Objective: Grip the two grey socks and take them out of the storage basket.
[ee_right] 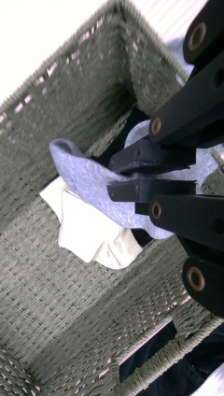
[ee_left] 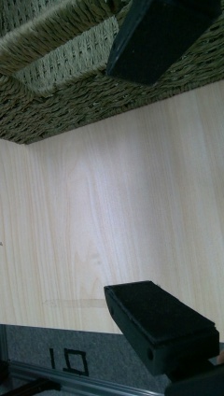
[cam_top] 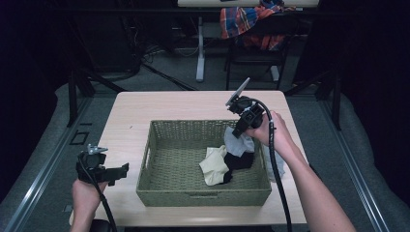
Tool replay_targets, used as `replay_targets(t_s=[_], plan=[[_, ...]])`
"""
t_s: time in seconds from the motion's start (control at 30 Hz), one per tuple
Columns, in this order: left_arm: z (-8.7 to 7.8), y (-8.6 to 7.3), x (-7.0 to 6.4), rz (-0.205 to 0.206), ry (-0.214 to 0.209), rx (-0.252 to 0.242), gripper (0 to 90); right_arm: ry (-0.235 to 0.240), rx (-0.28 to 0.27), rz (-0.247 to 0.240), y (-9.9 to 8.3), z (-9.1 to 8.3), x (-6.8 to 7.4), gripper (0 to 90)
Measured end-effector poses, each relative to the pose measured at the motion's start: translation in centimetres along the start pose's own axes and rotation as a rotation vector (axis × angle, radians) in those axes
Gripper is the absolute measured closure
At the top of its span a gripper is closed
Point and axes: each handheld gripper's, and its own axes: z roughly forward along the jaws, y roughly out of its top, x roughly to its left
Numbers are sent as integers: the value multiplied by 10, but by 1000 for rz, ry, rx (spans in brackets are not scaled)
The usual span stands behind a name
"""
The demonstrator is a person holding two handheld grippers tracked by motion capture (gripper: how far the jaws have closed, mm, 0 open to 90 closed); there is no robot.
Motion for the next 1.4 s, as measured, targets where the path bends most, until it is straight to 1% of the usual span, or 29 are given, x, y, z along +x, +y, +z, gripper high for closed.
replay_targets(t_s=[0.07,0.1,0.23,0.27,0.3,0.37,0.53,0.57,0.6,0.63,0.7,0.73,0.77,0.83,0.97,1.07,1.2,1.23,1.3,1.4], plan=[[0,0,0,-1,-2,1,3,8,-13,5,0,-7,-1,858],[0,0,0,-1,-1,0,3,1,-11,4,0,-9,-2,858],[0,0,0,0,0,0,3,3,-39,8,-1,-18,-3,857],[0,0,0,0,0,0,3,-2,-36,1,-1,-22,-4,858],[0,0,0,1,0,-1,3,5,-45,10,-1,-23,-4,858],[0,0,0,1,1,-1,3,-9,-46,1,-1,-28,-5,858],[0,0,0,1,2,-1,3,-11,-71,14,-5,-40,-8,858],[0,0,0,1,1,0,3,-17,-68,13,-6,-41,-9,858],[0,0,0,1,1,0,3,-15,-79,21,-7,-43,-11,858],[0,0,0,0,1,1,3,-18,-75,17,-8,-45,-12,858],[0,0,0,0,1,1,3,-17,-87,31,-12,-49,-14,859],[0,0,0,0,1,1,3,-21,-84,30,-15,-51,-17,859],[0,0,0,0,1,0,3,-17,-98,41,-16,-52,-18,859],[0,0,0,0,2,1,3,-21,-105,56,-21,-56,-22,859],[0,0,0,0,2,0,3,-34,-109,71,-32,-65,-32,859],[0,0,0,0,2,1,3,-45,-113,97,-42,-70,-41,860],[0,0,-1,0,3,1,3,-54,-125,130,-56,-74,-50,860],[0,0,-1,0,4,1,3,-56,-122,141,-59,-75,-52,860],[0,0,-1,0,5,0,3,-58,-135,155,-66,-75,-57,860],[0,0,-1,0,6,0,3,-61,-137,176,-76,-74,-65,860]])
